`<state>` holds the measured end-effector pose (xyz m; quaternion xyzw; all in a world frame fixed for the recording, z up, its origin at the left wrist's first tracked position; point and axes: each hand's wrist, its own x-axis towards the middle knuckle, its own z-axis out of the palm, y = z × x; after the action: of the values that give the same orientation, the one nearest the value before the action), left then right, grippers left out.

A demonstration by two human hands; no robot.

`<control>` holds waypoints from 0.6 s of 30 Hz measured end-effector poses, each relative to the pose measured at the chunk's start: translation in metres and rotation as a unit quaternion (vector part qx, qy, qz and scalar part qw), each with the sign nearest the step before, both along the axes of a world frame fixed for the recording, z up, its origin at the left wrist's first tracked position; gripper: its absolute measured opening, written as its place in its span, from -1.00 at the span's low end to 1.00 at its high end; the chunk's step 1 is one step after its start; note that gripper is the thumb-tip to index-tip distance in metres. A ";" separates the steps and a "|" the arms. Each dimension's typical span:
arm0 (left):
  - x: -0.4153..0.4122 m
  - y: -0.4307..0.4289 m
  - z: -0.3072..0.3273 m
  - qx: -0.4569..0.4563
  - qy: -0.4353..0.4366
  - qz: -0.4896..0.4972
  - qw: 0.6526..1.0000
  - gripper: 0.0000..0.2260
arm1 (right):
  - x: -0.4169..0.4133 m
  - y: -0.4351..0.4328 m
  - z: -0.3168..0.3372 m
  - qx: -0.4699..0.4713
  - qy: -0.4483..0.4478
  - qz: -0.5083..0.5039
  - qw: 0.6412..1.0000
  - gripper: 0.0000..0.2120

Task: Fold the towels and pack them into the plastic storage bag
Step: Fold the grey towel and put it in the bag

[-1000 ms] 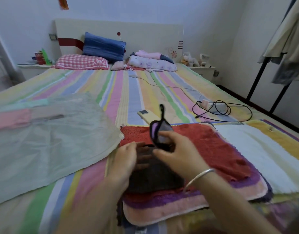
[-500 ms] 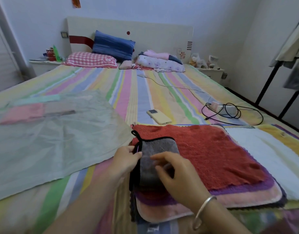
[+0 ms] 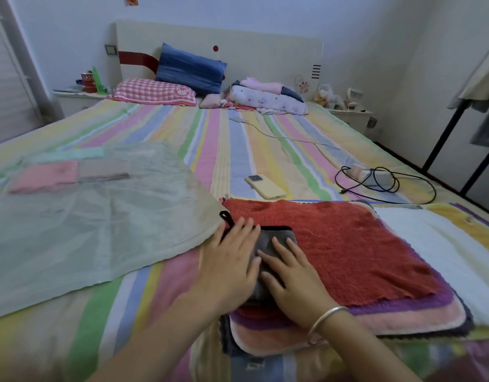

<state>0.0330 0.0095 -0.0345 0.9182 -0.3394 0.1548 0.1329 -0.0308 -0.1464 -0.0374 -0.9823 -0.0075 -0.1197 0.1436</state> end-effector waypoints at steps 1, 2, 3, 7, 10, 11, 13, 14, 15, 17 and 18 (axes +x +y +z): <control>-0.003 0.001 -0.009 0.051 0.005 0.010 0.999 -0.39 | 0.001 -0.004 0.007 0.082 0.001 -0.014 0.997 -0.46; -0.005 0.003 -0.016 0.075 0.018 0.022 0.997 -0.38 | 0.001 -0.007 0.013 0.157 -0.022 -0.048 0.986 -0.54; -0.007 0.004 -0.021 0.088 0.038 0.029 0.995 -0.35 | 0.001 -0.012 0.018 0.219 -0.039 -0.107 0.969 -0.57; -0.008 0.003 -0.023 0.089 0.076 0.032 0.993 -0.26 | 0.005 -0.018 0.030 0.410 0.102 -0.197 0.885 -0.40; -0.007 0.007 -0.017 0.053 0.114 0.025 0.992 -0.31 | 0.002 -0.003 0.037 0.441 0.114 -0.113 0.883 -0.30; -0.005 0.010 -0.013 0.020 0.131 0.021 0.991 -0.36 | -0.001 0.001 0.040 0.414 0.102 -0.072 0.902 -0.31; 0.002 0.024 0.001 -0.103 0.134 0.010 0.986 -0.33 | -0.006 0.009 0.055 0.355 0.072 0.009 0.932 -0.39; 0.005 0.034 0.013 -0.176 0.145 -0.005 0.974 -0.29 | -0.008 0.012 0.065 0.346 0.074 0.046 0.934 -0.43; 0.007 0.046 0.027 -0.233 0.177 -0.027 0.956 -0.27 | -0.011 0.015 0.076 0.349 0.087 0.082 0.929 -0.44; 0.009 0.074 0.058 -0.276 0.287 -0.078 0.914 -0.25 | -0.019 0.023 0.097 0.375 0.129 0.152 0.905 -0.45; 0.009 0.088 0.073 -0.262 0.351 -0.101 0.893 -0.27 | -0.023 0.028 0.108 0.396 0.157 0.188 0.885 -0.47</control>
<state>0.0419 0.0973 0.0380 0.8056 -0.3083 -0.1084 0.4942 -0.0538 -0.1183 0.0708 -0.8298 -0.1215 0.0721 0.5399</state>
